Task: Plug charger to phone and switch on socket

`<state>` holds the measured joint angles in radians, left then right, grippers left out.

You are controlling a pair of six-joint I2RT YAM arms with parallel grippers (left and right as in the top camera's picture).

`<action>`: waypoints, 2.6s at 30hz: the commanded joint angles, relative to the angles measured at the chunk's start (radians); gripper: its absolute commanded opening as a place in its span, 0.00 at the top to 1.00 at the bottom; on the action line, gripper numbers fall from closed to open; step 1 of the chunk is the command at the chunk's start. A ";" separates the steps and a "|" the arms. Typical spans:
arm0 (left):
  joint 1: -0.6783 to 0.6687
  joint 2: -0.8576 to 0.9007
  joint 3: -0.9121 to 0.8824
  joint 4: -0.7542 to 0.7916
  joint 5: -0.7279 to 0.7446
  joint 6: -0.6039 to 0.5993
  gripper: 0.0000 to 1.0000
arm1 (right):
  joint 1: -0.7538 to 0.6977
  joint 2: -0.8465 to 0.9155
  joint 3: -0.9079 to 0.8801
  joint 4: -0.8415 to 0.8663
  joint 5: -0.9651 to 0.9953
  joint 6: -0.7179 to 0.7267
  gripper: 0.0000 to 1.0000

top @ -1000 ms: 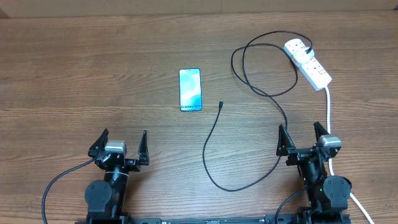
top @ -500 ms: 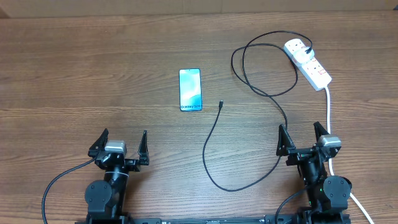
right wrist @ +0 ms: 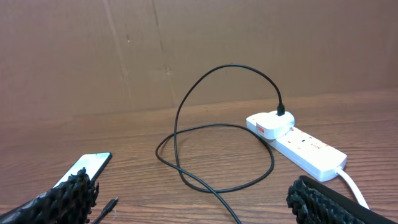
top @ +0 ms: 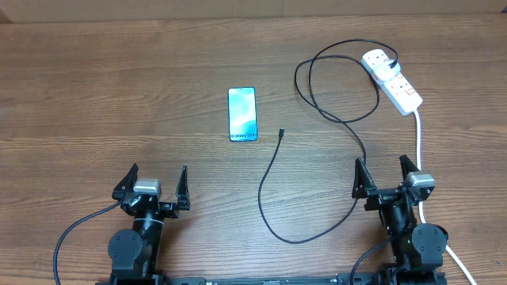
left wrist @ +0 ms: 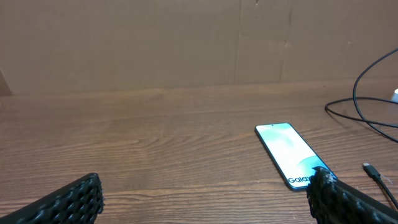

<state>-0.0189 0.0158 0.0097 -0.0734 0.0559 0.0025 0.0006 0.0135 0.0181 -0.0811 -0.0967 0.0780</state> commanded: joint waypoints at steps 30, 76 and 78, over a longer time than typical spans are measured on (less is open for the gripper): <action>0.003 -0.011 -0.005 -0.001 -0.008 -0.010 0.00 | -0.001 -0.011 -0.010 0.004 0.008 -0.004 0.00; 0.004 -0.011 0.032 0.290 0.174 -0.268 0.00 | -0.001 -0.011 -0.010 0.004 0.008 -0.004 0.00; 0.004 -0.011 0.053 0.287 0.174 -0.268 0.00 | -0.001 -0.011 -0.010 0.004 0.008 -0.004 0.00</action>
<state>-0.0189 0.0158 0.0143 0.2092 0.2043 -0.2516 0.0006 0.0135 0.0181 -0.0807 -0.0967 0.0784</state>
